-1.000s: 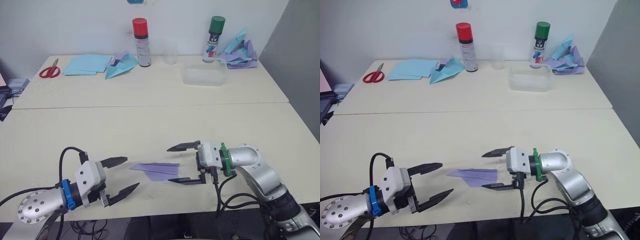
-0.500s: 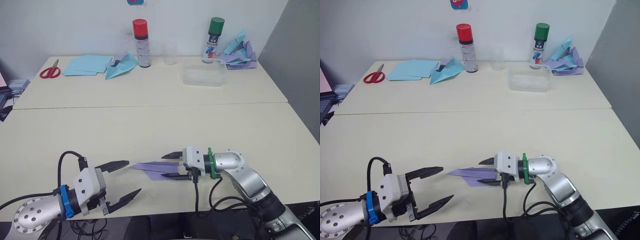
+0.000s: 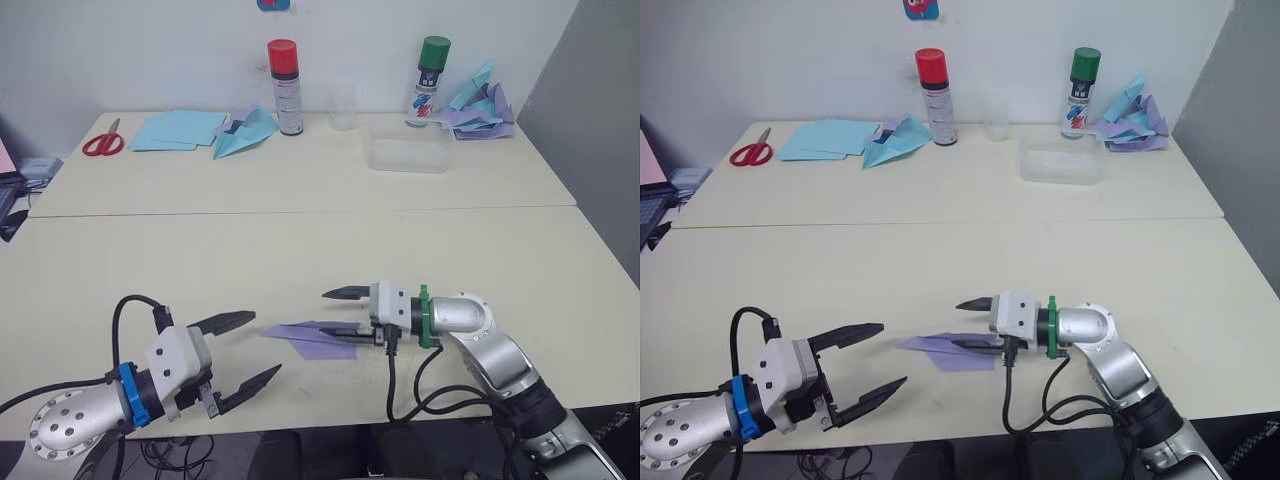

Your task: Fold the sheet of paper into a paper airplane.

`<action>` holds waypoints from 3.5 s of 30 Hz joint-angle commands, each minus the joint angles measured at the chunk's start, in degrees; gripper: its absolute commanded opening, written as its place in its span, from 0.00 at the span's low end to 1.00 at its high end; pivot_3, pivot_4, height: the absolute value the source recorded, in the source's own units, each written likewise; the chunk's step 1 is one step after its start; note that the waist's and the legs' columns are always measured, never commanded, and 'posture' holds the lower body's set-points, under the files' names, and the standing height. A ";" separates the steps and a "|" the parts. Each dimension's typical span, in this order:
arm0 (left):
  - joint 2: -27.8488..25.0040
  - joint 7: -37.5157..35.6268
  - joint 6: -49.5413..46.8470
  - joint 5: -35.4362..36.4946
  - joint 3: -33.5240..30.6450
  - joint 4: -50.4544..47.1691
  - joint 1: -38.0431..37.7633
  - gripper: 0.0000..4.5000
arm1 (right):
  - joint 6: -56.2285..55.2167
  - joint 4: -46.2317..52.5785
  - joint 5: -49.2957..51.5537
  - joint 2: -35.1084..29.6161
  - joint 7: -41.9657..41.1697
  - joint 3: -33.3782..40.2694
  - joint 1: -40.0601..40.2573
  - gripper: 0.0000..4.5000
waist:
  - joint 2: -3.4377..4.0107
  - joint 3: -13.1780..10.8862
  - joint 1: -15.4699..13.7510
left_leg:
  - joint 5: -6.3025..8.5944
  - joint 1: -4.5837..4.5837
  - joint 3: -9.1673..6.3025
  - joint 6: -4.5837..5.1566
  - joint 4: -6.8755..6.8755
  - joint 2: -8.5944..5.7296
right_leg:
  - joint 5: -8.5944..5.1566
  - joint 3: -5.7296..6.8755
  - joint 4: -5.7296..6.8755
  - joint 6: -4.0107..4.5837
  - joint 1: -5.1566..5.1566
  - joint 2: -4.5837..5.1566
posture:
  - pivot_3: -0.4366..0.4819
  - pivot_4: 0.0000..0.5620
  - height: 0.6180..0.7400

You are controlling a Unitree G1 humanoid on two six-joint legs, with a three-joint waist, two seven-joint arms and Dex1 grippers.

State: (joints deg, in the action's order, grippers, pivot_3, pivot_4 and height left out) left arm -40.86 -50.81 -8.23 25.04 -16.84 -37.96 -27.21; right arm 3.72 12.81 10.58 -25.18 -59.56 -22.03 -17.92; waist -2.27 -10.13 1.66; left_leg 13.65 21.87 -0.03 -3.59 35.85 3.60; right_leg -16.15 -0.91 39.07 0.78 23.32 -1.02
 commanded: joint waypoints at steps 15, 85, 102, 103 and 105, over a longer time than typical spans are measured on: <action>0.09 -1.57 0.72 1.37 -1.97 -3.98 -4.01 1.00 | 1.67 -4.14 -3.48 1.61 1.50 -2.41 -1.13 0.59 | -0.04 0.02 0.02 | 0.01 -0.04 0.01 0.01 0.11 0.01 | 0.06 -0.01 0.03 0.03 -0.06 -0.03 | 0.48 0.27 1.00; -10.46 -6.93 -31.58 18.70 11.46 16.33 54.36 1.00 | 42.74 13.50 3.17 13.21 45.68 34.29 -0.38 0.89 | 0.03 0.01 0.35 | 0.00 0.18 0.03 0.00 0.18 0.04 | 0.18 -0.24 0.01 -0.16 0.11 -0.48 | 0.48 0.27 1.00; -19.66 -7.04 -26.38 7.61 -13.78 26.19 30.57 1.00 | 26.33 -0.97 14.70 -36.24 -8.97 41.24 9.13 0.99 | 0.27 -0.18 0.06 | 0.03 0.20 0.14 0.06 0.17 0.02 | 0.12 -0.16 -0.10 -0.13 0.11 -0.13 | 0.48 0.27 1.00; -18.97 -6.52 -26.36 7.57 -14.78 25.99 29.16 1.00 | 26.37 -1.95 14.99 -36.41 -8.41 41.65 8.85 0.99 | 0.26 -0.18 0.17 | 0.03 0.18 0.16 0.06 0.17 0.02 | 0.12 -0.18 -0.09 -0.13 0.11 -0.10 | 0.48 0.27 1.00; -17.88 -5.83 -25.90 7.10 -15.51 24.99 26.95 1.00 | 25.57 -3.77 15.12 -36.31 -7.51 41.71 7.76 0.99 | 0.26 -0.18 0.25 | 0.03 0.09 0.17 0.06 0.18 0.02 | 0.14 -0.18 -0.04 -0.13 0.08 -0.08 | 0.48 0.27 1.00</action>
State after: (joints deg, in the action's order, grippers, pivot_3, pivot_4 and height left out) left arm -58.89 -57.33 -35.41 32.52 -29.69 -10.95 0.09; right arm 30.87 9.15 25.67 -60.88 -67.37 17.95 -8.72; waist -2.00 -10.31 1.90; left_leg 13.68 21.94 0.13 -3.53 36.03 3.62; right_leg -16.00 -1.08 39.07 0.65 23.38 -1.10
